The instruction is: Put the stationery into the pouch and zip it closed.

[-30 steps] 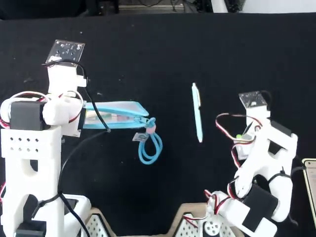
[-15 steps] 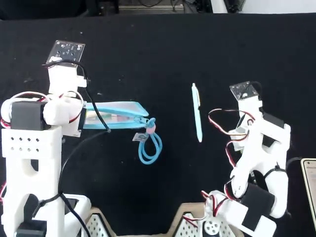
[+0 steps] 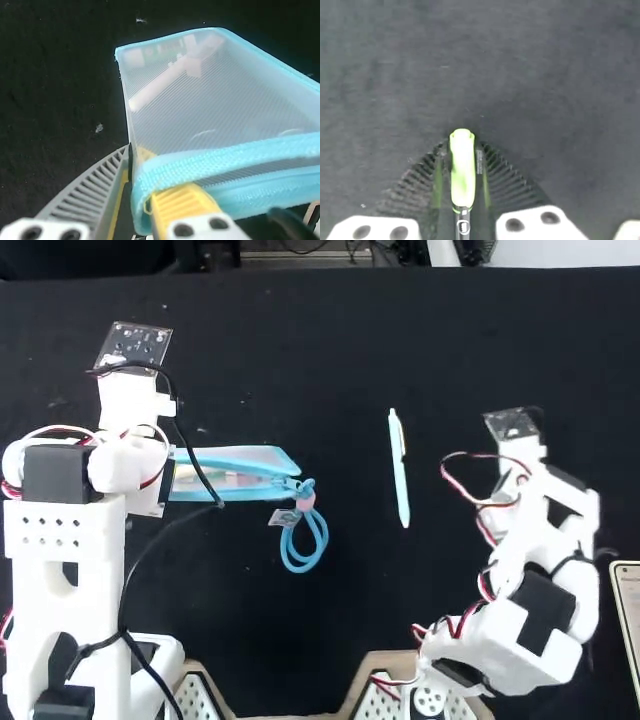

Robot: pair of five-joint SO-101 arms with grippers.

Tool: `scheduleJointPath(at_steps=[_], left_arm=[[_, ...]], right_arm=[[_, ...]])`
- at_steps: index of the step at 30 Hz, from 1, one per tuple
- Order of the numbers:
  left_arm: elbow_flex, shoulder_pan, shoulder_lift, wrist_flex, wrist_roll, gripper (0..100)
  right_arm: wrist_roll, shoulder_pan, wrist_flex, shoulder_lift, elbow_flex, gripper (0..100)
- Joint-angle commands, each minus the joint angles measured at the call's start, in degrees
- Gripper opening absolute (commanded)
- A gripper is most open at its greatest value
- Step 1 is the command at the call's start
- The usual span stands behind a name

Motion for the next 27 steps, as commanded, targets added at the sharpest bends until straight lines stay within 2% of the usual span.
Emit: scheduleJointPath(at_steps=[1, 5, 9, 13, 15, 19, 22, 24, 27], left_arm=[[0.4, 0.0, 0.6, 0.4, -0.2, 3], [0.4, 0.1, 0.6, 0.4, -0.2, 3], [0.4, 0.1, 0.6, 0.4, -0.2, 3], [1.9, 0.3, 0.6, 0.3, -0.2, 3], [1.8, 0.3, 0.6, 0.3, -0.2, 3], [1.7, 0.3, 0.6, 0.3, -0.2, 3], [1.8, 0.3, 0.6, 0.3, -0.3, 3], [1.8, 0.3, 0.6, 0.3, -0.3, 3], [1.8, 0.2, 0.6, 0.3, -0.3, 3]], right_arm=[[0.3, 1.9, 7.5, -6.0, -5.6, 1.0], [0.3, 0.1, 21.2, -14.6, -8.8, 1.0], [0.3, -3.6, 29.5, -24.6, -10.6, 1.1], [-0.4, -10.4, 36.9, -34.9, -10.6, 1.1], [-4.2, -14.3, 39.3, -40.8, -10.6, 1.1], [-9.9, -21.0, 39.5, -50.5, -9.8, 1.1], [-8.0, -24.2, 39.2, -52.2, -6.5, 1.1], [-5.9, -22.6, 36.2, -51.0, -2.5, 1.1], [-1.4, -15.0, 24.7, -47.7, 5.7, 1.1]])
